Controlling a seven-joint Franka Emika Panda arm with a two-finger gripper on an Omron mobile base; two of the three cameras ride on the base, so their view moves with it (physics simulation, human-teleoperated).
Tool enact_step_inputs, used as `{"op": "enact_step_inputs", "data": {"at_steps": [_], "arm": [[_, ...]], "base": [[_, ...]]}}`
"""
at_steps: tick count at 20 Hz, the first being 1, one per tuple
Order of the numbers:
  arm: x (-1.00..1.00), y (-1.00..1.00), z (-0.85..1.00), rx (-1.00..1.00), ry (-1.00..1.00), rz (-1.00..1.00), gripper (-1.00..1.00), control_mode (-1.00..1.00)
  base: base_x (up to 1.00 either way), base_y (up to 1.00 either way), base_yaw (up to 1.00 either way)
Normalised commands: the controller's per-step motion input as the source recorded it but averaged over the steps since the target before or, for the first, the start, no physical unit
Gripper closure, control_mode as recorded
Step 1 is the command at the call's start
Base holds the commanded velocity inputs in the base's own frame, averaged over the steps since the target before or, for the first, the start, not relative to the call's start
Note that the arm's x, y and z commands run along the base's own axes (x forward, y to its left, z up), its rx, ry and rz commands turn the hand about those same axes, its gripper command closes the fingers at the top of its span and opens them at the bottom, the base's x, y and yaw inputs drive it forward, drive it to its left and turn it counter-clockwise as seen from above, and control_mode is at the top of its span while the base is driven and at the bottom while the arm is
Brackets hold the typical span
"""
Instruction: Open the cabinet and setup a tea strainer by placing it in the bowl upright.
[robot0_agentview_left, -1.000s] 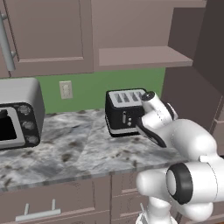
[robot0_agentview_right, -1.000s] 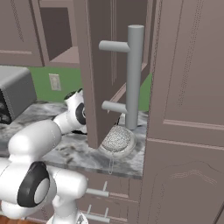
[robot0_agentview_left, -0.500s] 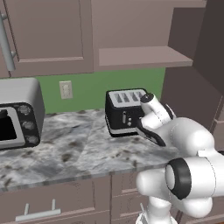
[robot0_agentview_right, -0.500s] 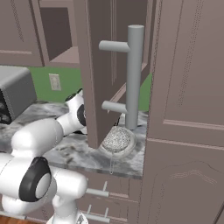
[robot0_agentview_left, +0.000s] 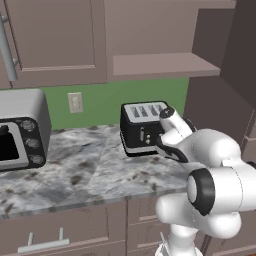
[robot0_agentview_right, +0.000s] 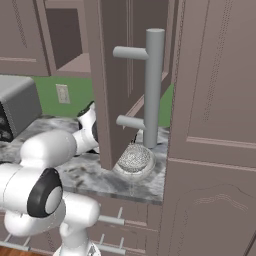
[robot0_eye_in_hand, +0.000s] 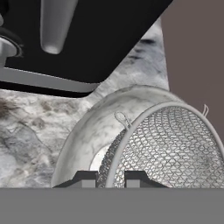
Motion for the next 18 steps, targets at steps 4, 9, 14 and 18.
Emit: {"op": "enact_step_inputs", "data": {"at_steps": [4,9,14,18], "arm": [[0.17,0.0,-0.27,0.0,0.0,0.03,1.0,-1.0],[0.14,0.0,-0.22,0.0,0.0,0.01,1.0,-1.0],[0.04,0.0,-0.1,0.0,0.0,0.02,1.0,-1.0],[0.0,0.0,0.0,0.0,0.0,0.01,1.0,-1.0]], "base": [[0.0,0.0,0.0],[0.0,0.0,0.0],[0.0,0.0,0.0],[0.0,0.0,0.0]]}}
